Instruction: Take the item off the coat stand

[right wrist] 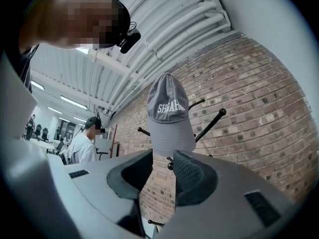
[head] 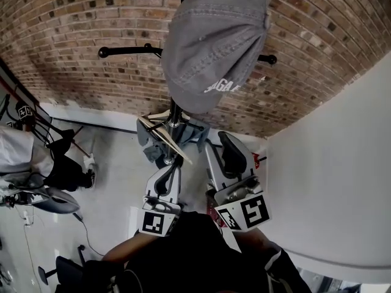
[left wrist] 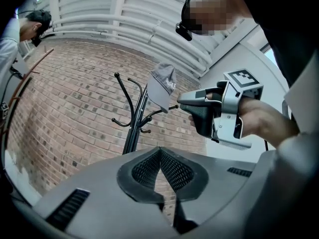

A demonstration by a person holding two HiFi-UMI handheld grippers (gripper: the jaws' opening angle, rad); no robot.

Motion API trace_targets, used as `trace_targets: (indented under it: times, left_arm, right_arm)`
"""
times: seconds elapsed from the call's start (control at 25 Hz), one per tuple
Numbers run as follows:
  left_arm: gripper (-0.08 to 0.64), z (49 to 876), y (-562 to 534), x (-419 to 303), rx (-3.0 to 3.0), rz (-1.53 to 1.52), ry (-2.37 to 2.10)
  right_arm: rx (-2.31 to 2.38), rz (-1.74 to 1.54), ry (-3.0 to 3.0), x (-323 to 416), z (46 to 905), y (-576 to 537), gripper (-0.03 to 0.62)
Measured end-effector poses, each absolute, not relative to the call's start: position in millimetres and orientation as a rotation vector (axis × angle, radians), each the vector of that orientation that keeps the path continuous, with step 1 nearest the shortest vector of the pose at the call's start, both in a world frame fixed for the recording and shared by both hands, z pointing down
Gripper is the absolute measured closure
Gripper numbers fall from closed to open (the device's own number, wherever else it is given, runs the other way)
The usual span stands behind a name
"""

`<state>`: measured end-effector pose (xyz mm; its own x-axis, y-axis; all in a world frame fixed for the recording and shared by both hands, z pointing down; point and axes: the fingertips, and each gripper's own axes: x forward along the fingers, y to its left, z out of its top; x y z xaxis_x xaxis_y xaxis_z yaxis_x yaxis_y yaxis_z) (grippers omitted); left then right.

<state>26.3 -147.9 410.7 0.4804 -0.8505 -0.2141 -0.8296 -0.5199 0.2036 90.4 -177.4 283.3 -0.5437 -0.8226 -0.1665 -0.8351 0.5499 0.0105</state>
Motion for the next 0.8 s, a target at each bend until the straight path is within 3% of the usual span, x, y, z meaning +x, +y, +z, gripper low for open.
trace_targets:
  times: [0.8]
  left_arm:
    - [0.543, 414.1, -149.4, 15.0, 2.662, -0.422, -1.472]
  right_arm:
    - [-1.359, 0.147, 2.561, 92.5, 221.2, -203.0, 0.476]
